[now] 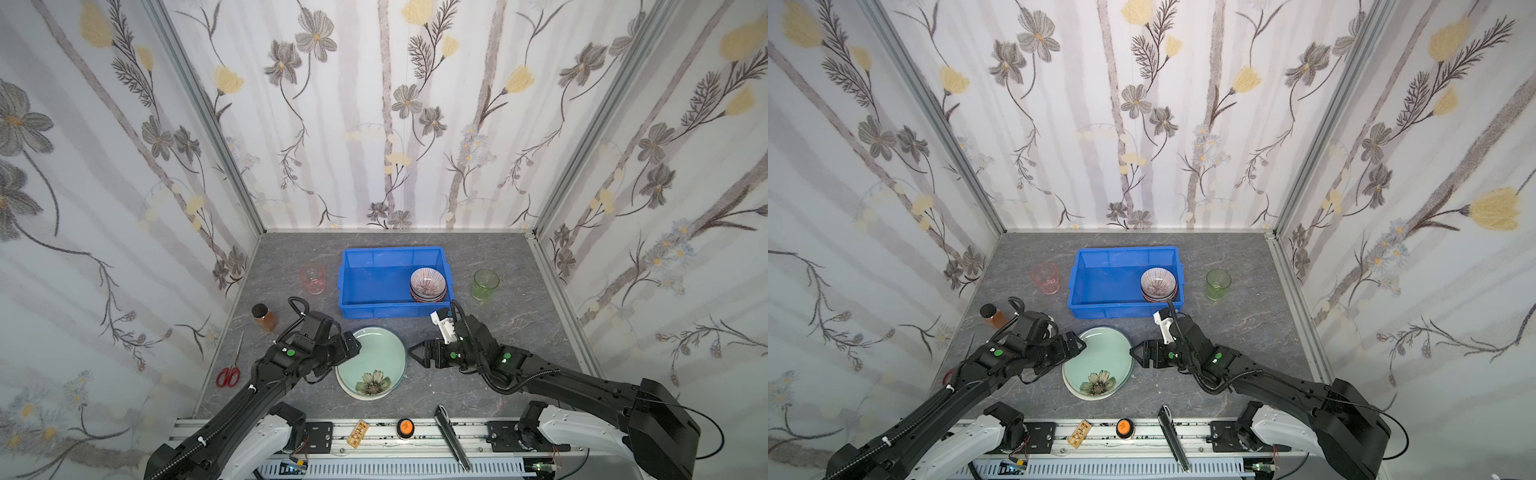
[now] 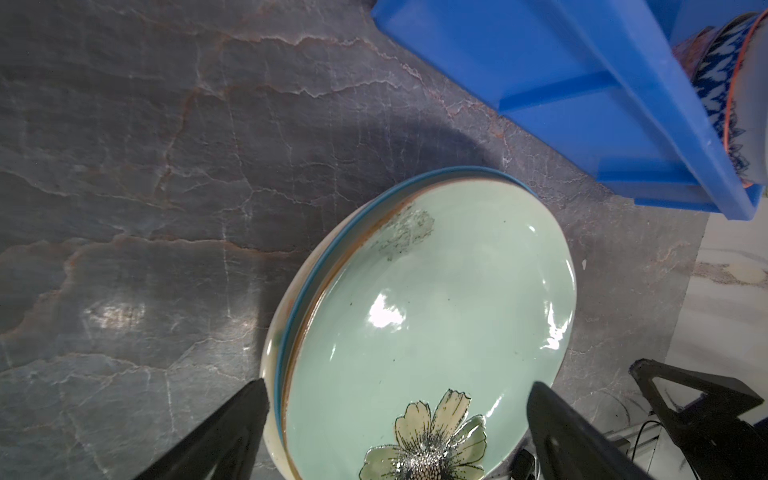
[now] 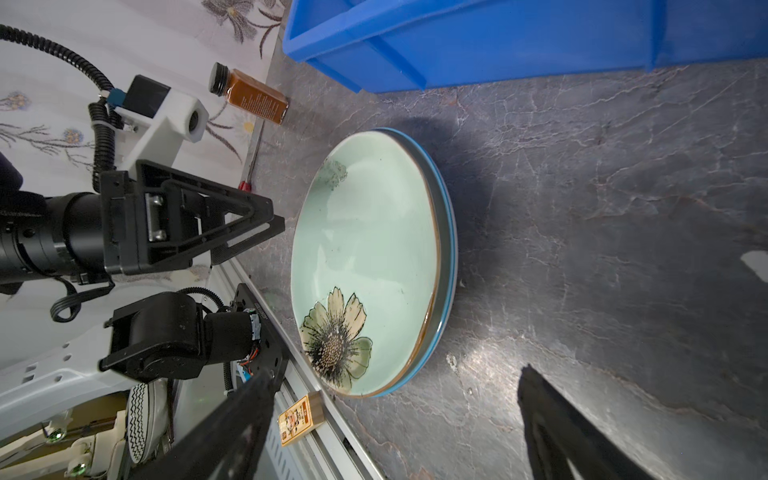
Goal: Place the mixed dishes into the plastic bin
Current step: 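Move both grippers to opposite rims of the pale green flower plate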
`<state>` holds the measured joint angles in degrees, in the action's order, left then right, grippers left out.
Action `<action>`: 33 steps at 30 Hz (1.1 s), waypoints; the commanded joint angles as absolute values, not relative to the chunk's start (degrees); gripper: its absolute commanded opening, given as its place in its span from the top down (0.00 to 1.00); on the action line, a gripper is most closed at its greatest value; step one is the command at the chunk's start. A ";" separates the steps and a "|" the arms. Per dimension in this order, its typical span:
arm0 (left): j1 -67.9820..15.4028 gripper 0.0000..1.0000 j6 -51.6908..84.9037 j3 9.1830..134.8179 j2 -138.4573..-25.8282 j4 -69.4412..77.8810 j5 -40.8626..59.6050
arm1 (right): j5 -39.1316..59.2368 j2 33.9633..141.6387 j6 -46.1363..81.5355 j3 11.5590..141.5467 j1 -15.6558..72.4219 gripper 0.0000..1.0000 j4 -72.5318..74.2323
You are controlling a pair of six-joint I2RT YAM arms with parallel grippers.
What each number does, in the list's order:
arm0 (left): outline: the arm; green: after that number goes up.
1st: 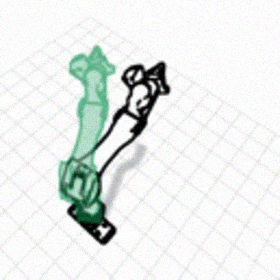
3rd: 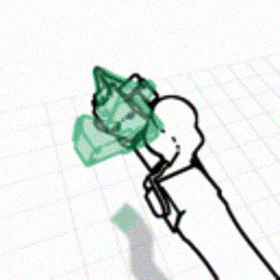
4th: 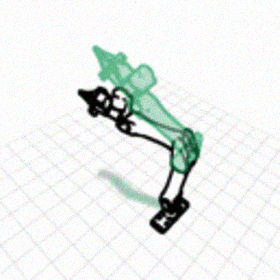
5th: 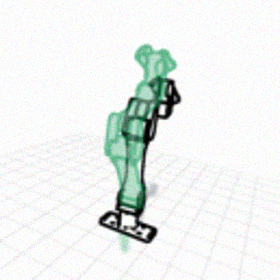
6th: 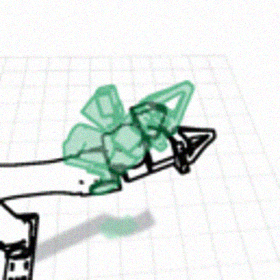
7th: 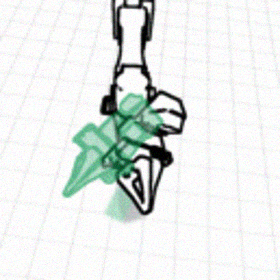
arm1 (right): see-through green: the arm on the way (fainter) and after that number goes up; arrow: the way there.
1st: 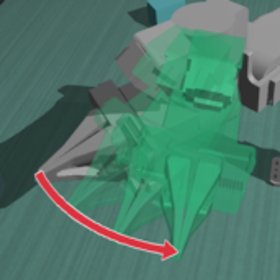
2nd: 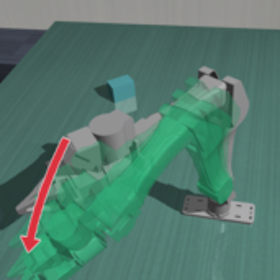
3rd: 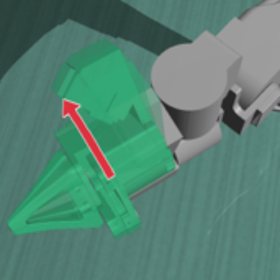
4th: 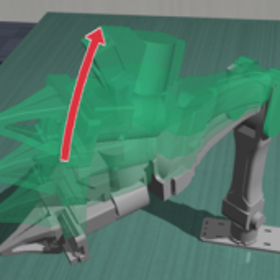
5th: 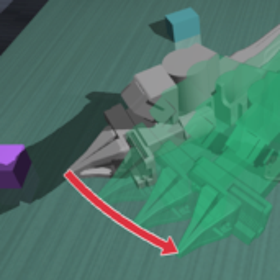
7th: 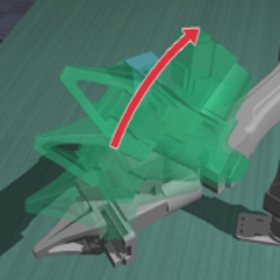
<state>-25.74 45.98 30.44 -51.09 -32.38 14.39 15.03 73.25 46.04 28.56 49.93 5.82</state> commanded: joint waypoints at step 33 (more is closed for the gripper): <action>-27.14 0.00 49.57 26.60 -53.44 -20.57 20.84 | 16.08 85.34 45.41 35.94 50.84 0.11 5.45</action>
<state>-26.85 48.49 26.35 -53.52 -24.27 18.57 15.14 84.79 45.95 35.20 50.76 4.89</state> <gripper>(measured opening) 0.997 0.887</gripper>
